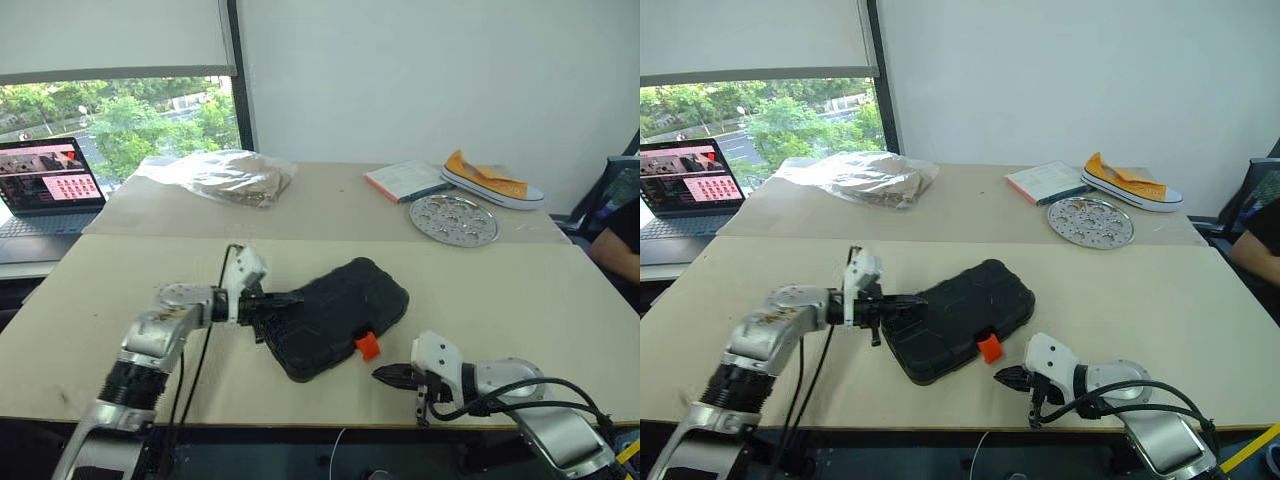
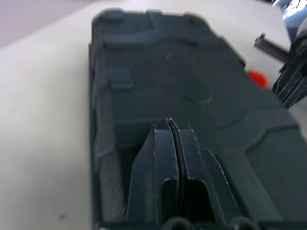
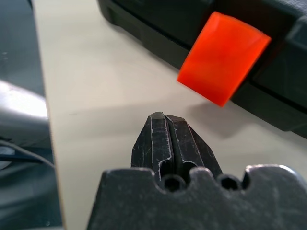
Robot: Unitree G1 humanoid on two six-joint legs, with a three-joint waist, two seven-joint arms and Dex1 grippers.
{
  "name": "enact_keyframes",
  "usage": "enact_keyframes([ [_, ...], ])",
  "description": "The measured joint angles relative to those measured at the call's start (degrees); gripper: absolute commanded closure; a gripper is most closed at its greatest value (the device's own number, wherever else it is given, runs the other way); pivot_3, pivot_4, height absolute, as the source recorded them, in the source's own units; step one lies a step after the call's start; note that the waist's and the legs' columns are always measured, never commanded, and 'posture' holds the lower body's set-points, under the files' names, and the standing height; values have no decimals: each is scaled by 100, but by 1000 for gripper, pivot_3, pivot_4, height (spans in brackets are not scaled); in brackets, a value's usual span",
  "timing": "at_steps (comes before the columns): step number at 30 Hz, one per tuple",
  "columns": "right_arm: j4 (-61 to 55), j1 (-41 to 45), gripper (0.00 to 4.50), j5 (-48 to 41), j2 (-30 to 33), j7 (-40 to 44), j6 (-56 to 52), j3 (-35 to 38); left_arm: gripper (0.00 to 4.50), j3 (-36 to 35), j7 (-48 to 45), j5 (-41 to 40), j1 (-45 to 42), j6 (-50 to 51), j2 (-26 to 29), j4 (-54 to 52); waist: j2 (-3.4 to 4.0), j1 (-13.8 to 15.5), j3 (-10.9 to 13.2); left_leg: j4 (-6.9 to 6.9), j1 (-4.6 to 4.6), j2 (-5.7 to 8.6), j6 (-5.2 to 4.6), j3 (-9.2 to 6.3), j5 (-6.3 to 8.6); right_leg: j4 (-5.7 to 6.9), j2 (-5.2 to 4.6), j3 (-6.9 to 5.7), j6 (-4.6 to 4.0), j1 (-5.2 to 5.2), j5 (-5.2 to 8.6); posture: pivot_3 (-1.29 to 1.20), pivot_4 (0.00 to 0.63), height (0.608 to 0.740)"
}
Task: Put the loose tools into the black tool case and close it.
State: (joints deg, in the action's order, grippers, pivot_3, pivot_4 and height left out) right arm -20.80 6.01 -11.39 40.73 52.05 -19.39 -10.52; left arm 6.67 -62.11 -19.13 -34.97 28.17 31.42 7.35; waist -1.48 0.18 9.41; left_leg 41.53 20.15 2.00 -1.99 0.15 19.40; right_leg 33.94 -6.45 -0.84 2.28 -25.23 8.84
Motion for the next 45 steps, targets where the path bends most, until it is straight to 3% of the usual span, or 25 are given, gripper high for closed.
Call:
enact_keyframes([
  [28, 845, 83, 4498, 346, -776, -471, 861, -23, 4416, 178, 63, 509, -379, -633, -300, 746, 10, 67, -7, 22, -17, 8, -21, -13, 11, 3, -3, 7, 1, 23, 0, 0, 150, 740],
  [39, 762, 83, 4498, 345, -775, -488, 666, 26, 4416, 262, -82, 793, -411, -935, -326, 873, 19, 60, -11, 21, -57, 7, -31, -14, 17, 5, -2, 12, -2, 54, 2, 0, 150, 740],
  [45, 162, -169, 4498, 211, -229, -269, 93, 150, 4416, 286, -139, 827, -405, -949, -388, 926, 25, 78, -15, 20, -90, 4, -53, -29, 30, -5, -5, 14, 14, 101, 18, 0, 150, 740],
])
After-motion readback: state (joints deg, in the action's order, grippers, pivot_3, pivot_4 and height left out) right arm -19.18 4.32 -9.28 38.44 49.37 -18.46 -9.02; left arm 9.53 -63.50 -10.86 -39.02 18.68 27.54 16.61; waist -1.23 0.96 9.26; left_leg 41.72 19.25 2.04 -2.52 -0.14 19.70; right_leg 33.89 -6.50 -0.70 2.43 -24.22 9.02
